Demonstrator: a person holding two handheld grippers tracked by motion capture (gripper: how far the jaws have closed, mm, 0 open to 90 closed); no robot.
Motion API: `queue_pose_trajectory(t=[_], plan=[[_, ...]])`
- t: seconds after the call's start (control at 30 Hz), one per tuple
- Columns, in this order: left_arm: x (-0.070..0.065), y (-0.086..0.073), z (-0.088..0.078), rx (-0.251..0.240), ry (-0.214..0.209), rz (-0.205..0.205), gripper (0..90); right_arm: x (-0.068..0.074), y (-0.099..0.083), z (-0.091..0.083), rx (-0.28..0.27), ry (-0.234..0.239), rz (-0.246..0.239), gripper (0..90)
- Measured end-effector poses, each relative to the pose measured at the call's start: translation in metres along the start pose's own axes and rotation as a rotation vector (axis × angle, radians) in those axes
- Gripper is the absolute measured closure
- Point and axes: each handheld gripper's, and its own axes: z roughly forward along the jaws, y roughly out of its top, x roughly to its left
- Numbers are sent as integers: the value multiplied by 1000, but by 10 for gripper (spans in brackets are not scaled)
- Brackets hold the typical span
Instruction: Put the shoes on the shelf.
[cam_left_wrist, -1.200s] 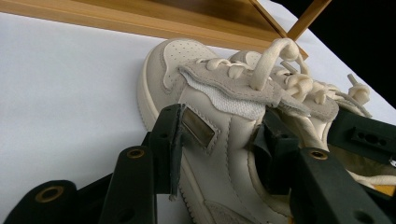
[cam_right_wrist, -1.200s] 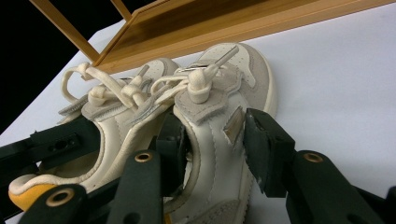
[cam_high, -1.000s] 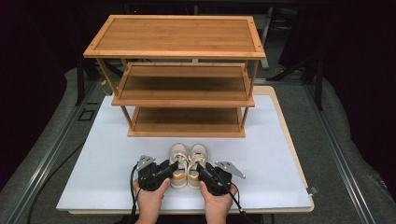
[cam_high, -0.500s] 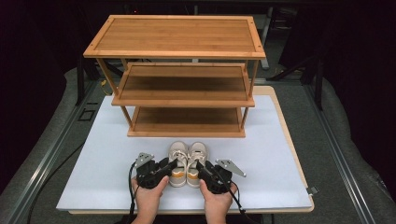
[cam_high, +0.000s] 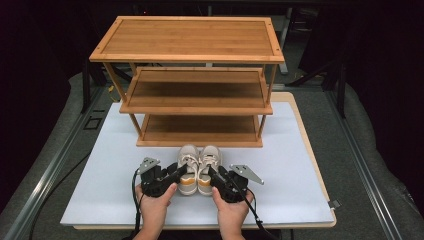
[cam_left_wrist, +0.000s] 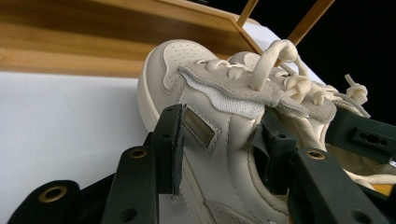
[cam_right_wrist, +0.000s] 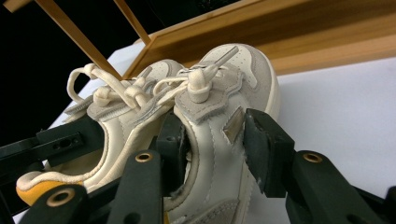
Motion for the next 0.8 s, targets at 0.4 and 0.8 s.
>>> queue_pose_trajectory(t=[0.4, 0.8], plan=[[-8, 29, -9, -14, -5, -1, 581, 14, 28, -8, -11, -1, 4, 601], [-19, 54, -27, -42, -7, 12, 580, 29, 51, -20, -35, 10, -7, 601]])
